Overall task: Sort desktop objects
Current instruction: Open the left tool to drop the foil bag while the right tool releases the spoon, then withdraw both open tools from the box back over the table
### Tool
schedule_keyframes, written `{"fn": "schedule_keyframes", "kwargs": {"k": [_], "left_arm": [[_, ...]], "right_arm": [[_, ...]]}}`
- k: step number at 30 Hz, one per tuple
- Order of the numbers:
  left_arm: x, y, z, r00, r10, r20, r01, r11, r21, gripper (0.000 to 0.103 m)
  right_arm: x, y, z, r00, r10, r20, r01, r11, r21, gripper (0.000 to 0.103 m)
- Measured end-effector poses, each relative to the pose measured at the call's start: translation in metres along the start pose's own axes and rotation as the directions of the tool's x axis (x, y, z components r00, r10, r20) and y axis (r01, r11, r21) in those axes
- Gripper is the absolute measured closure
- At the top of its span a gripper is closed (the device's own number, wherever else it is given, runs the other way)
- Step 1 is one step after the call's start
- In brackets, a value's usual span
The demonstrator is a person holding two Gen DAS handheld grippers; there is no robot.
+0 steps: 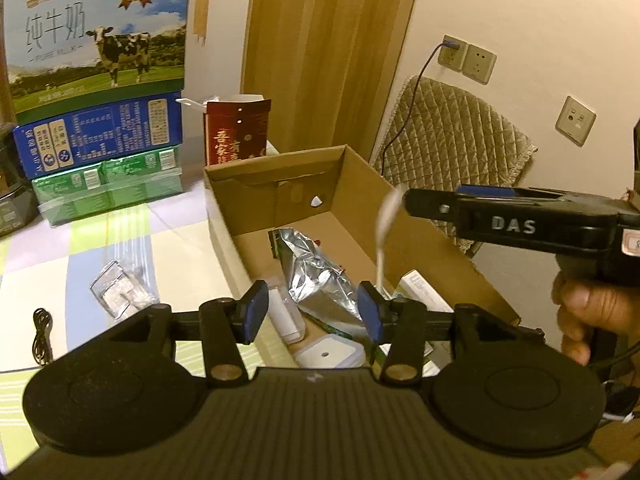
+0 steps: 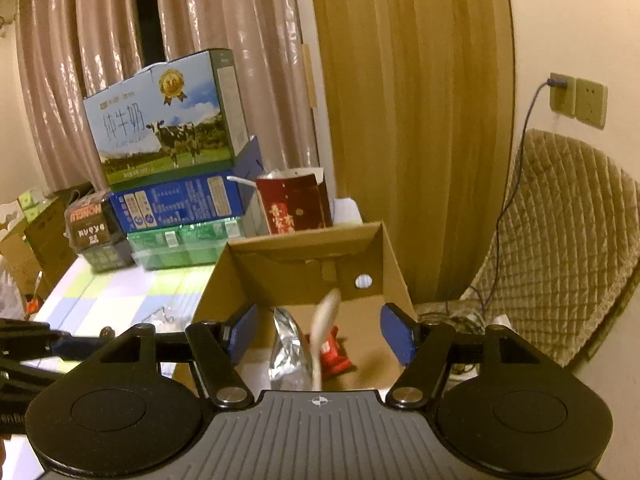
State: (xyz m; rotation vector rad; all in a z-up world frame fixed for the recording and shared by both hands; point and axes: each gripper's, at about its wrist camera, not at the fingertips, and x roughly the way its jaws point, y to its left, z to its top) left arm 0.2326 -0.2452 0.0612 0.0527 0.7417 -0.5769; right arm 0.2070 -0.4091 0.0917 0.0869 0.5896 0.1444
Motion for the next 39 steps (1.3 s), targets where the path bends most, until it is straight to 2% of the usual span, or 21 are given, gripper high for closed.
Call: {"fn": "schedule_keyframes", "kwargs": {"k": [14,25,30,39], "left_arm": [[-0.030,0.007,-0.021,0.999,0.040,0.009,-0.040,0.999,-0.018,0.047],[-0.072,0.018,-0.029,0.995,0.084,0.051,-0.082,0.996,-0.026,0.031],[-0.093,0.027,-0.033,0.991,0.107,0.078,-0.105,0.994,-0.036,0.024],[-0.127,0.044,-0.045,0.973,0.186,0.136,-0.181,0.982,-0.048,0.005]], "right_arm": [[-0.028,0.027,-0.019,0.999,0.033,-0.028,-0.033,0.999,-0.007,0.034],[-0.050,0.066,-0.017,0.998,0.061,-0.007,-0.061,0.997,-0.056,0.018],[-0.060,0.086,-0.017,0.998,0.067,0.007,-0.066,0.993,-0.093,0.006],[-0.068,0.117,-0.019,0.996,0.092,0.016,-0.089,0.986,-0.143,0.002]]}}
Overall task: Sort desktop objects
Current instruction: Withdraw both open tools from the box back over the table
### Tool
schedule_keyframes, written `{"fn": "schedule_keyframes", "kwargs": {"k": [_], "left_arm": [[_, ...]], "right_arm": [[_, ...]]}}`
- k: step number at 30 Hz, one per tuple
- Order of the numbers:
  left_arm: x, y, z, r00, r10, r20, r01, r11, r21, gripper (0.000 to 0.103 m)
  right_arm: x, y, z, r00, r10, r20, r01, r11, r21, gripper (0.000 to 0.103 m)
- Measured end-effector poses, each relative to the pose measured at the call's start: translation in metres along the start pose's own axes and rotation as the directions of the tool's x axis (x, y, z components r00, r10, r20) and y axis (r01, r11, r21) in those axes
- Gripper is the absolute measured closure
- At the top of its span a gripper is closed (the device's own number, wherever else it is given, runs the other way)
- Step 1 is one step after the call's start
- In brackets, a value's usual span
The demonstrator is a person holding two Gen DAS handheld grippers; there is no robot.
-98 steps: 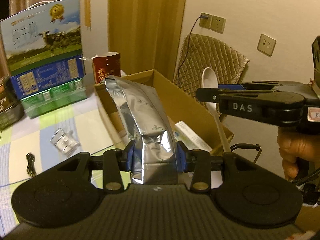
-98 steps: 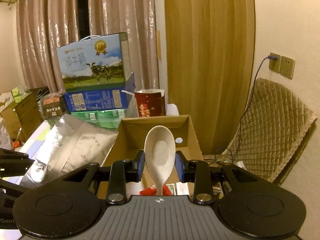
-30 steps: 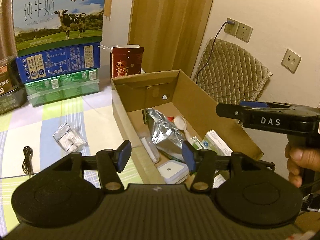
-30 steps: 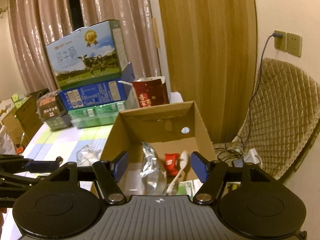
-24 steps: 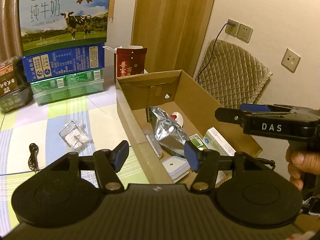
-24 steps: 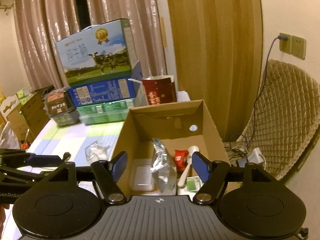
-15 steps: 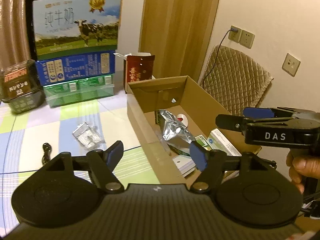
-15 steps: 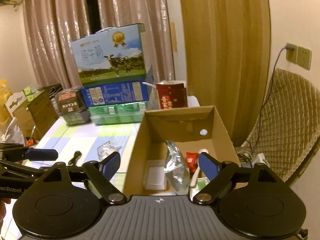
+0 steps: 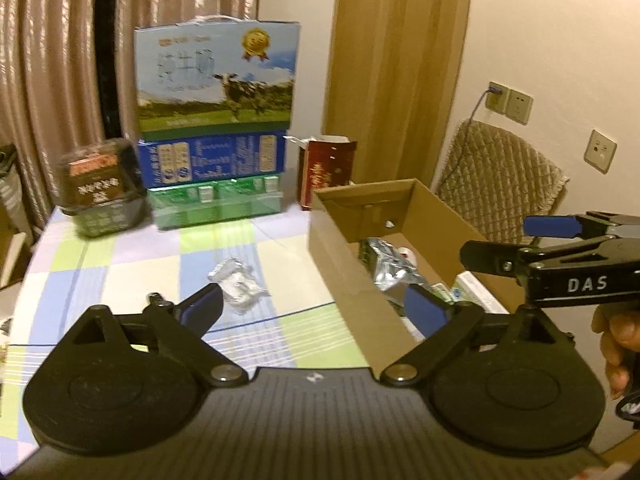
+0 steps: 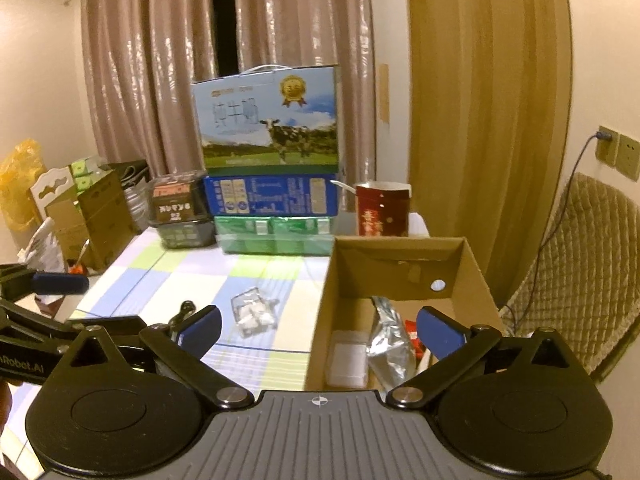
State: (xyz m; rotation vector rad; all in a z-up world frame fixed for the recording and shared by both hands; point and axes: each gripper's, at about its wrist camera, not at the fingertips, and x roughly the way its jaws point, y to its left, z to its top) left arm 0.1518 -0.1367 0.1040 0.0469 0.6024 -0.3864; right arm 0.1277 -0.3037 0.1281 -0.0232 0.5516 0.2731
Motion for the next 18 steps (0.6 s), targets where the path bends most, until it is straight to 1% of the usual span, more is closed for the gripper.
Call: {"fn": "schedule_keyframes", "kwargs": {"k": [1,10,18], "left_arm": [[-0.003,0.003,-0.001,1.000,0.010,0.006,-0.010,1.000,-0.001,0.001],[-0.023,0.030,-0.010,0.998,0.059,0.032,-0.058,0.998,-0.039,0.001],[-0.029,0.053,-0.018,0.996,0.082,0.023,-0.080,0.995,-0.066,0.001]], "right_arm": [[0.000,0.003,0.000,1.000,0.002,-0.001,-0.002,1.000,-0.006,0.002],[0.003,0.026,-0.001,1.000,0.019,-0.009,-0.020,0.999,-0.046,0.002],[0.010,0.046,-0.004,0.999,0.038,-0.024,-0.040,0.996,-0.075,0.002]]}}
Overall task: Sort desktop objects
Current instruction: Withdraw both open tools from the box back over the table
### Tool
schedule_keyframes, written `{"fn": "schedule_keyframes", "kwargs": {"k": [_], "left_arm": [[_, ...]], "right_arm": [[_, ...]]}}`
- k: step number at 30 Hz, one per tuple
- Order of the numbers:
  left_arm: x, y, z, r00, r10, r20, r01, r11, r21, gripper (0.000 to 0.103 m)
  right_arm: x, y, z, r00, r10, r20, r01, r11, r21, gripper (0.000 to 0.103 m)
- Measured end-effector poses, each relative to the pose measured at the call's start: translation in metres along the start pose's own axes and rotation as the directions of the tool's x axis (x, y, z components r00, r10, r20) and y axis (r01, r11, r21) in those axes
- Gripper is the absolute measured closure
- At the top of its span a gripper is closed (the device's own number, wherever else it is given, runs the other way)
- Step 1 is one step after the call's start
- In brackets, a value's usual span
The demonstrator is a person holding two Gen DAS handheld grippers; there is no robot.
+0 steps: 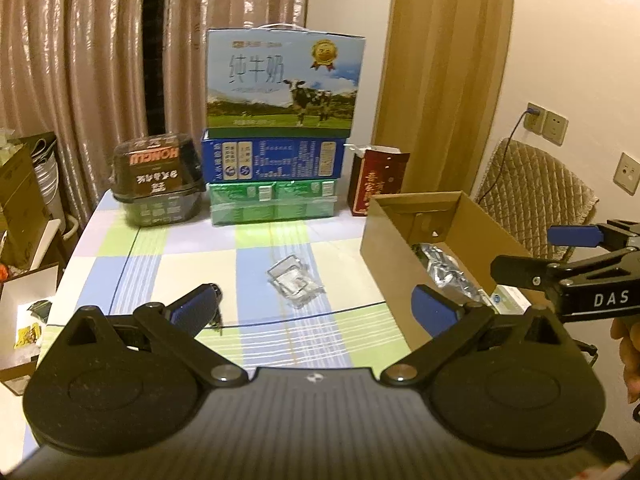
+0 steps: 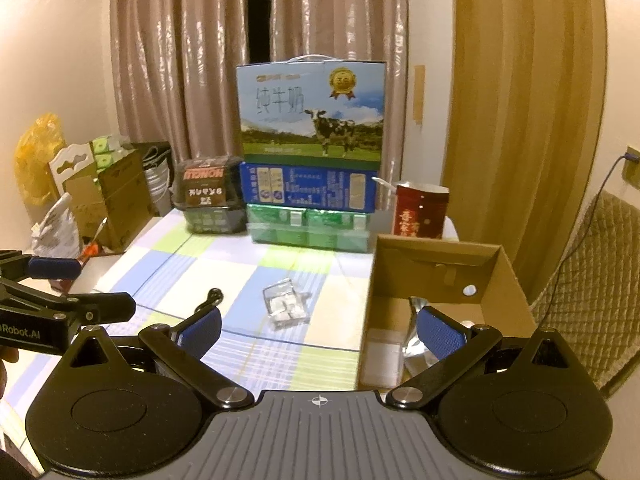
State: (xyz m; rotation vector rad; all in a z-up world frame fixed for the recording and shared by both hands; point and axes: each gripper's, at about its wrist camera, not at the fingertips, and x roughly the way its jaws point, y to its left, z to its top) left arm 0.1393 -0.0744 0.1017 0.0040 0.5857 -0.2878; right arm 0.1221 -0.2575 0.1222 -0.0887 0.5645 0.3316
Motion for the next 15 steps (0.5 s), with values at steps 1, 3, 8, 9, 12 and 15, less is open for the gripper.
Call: {"fn": "schedule_keyframes", "kwargs": {"k": [1,3,8,9,12,15], "left_arm": [[0.000,0.004,-0.001,1.000,0.004,-0.001,-0.004,1.000,-0.005,0.001],[-0.001,0.011,-0.004,1.000,0.010,-0.004,-0.010,1.000,-0.015,0.001],[-0.001,0.032,-0.010,0.999,0.031,-0.017,-0.032,0.999,-0.033,0.001],[-0.001,0.038,-0.012,0.999,0.041,-0.021,-0.042,0.999,-0.033,0.001],[0.001,0.056,-0.019,0.996,0.078,-0.043,-0.080,0.996,-0.035,0.001],[0.004,0.076,-0.026,0.993,0.104,-0.059,-0.108,0.992,-0.062,0.001]], "right_arm": [[0.002,0.003,0.000,1.000,0.004,-0.003,-0.004,1.000,-0.004,0.002],[0.006,0.008,0.000,1.000,0.011,-0.007,-0.012,1.000,-0.011,0.002],[0.015,0.022,-0.003,0.999,0.047,-0.008,-0.048,0.999,-0.014,0.002],[0.017,0.024,-0.004,0.998,0.058,-0.006,-0.058,0.998,-0.012,0.002],[0.027,0.033,-0.008,0.996,0.084,-0.018,-0.084,0.996,-0.019,0.002],[0.041,0.042,-0.015,0.995,0.097,-0.038,-0.098,0.995,-0.028,0.002]]}}
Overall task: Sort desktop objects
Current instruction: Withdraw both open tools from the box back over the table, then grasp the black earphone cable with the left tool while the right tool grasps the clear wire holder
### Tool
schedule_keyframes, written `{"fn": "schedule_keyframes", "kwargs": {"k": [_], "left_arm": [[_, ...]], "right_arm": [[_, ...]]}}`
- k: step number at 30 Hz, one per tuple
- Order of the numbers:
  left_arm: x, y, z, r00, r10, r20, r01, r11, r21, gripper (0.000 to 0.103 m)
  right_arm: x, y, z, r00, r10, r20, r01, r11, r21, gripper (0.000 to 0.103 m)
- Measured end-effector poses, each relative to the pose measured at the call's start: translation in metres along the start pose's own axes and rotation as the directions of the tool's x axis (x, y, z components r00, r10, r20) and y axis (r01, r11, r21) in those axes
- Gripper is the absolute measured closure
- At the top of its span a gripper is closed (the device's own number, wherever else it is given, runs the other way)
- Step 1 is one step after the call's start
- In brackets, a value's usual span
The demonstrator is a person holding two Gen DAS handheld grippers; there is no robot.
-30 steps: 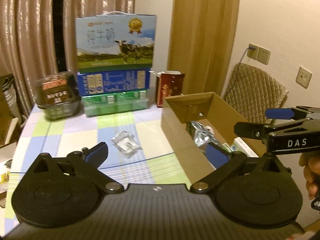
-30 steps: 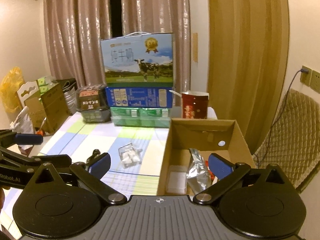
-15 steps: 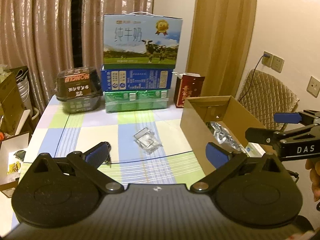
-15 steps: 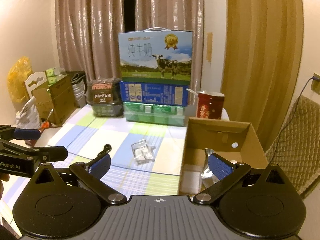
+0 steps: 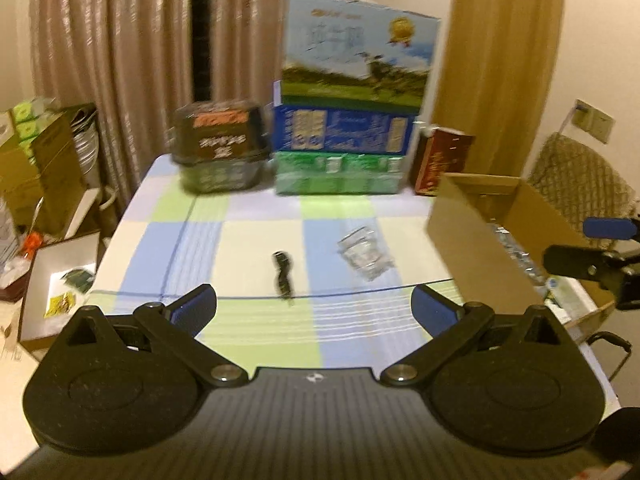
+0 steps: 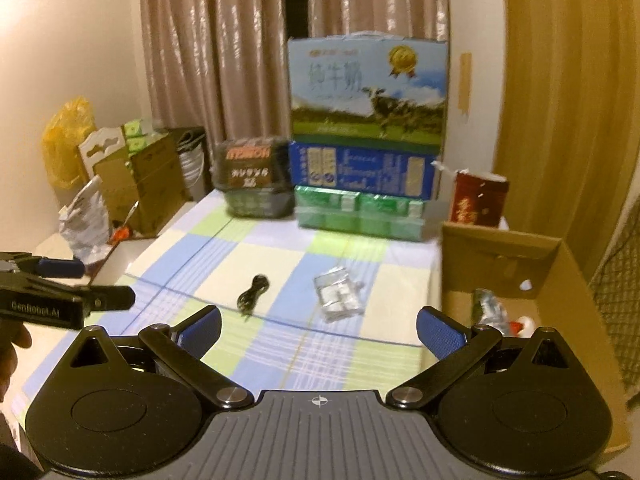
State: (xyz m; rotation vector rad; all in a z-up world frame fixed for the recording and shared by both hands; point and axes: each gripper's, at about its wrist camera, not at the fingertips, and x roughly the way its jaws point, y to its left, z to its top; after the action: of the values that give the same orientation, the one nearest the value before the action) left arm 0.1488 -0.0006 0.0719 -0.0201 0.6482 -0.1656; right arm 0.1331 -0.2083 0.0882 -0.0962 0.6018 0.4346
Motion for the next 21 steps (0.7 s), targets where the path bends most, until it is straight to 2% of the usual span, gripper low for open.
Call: {"fn": "schedule_keyframes", "kwargs": {"k": [9,16,21], "left_arm": [[0.041,0.037,-0.011,0.999,0.038,-0.038,-0.040,0.998,-0.058,0.001],[0.103,0.047,-0.017,0.998,0.038,-0.051,-0.042,0.995,-0.087,0.002],[0.145,0.050,-0.025,0.996,0.040,-0.077,-0.048,0.994,-0.099,0.002]], "right_arm": [[0.062,0.006,-0.019,1.000,0.006,-0.026,-0.006,1.000,0.018,0.002],[0.129,-0.003,-0.039,0.999,-0.015,-0.048,0.017,0.999,0.039,0.003],[0.170,-0.015,-0.043,0.997,-0.044,-0.061,0.046,0.998,0.041,0.012]]}}
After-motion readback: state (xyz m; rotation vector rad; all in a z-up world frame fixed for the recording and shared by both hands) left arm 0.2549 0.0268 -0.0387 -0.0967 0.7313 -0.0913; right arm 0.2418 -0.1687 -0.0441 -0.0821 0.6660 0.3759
